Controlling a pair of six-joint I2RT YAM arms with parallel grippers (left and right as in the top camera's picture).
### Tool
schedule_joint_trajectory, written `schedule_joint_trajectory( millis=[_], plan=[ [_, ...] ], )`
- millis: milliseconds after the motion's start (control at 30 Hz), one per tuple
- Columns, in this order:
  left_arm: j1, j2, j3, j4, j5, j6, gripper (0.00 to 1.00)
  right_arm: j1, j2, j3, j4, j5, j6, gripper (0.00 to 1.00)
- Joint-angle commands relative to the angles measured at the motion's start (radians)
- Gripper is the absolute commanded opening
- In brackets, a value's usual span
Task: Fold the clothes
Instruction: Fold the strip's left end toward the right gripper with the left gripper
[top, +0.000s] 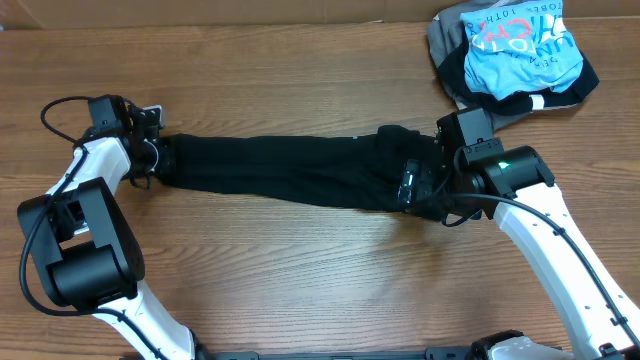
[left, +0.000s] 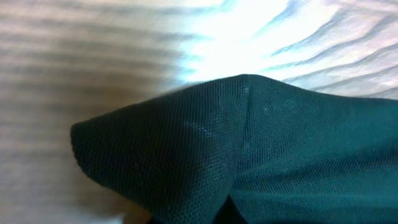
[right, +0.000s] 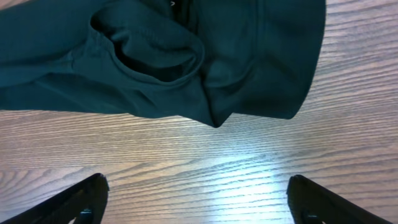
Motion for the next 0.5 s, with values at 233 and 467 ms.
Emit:
schedule_joint_trajectory(
  millis=[233, 467],
  plan=[
    [0.053, -0.114, 0.237, -0.3, -0.146, 0.022, 0.04, -0.003, -0.023, 0.002, 0.027, -0.011, -0.001, 0.94],
    [-0.098, -0.133, 0.319, -0.429, -0.142, 0.035, 0.04, -0.003, -0.023, 0.002, 0.017, -0.011, -0.001, 0.95]
  ],
)
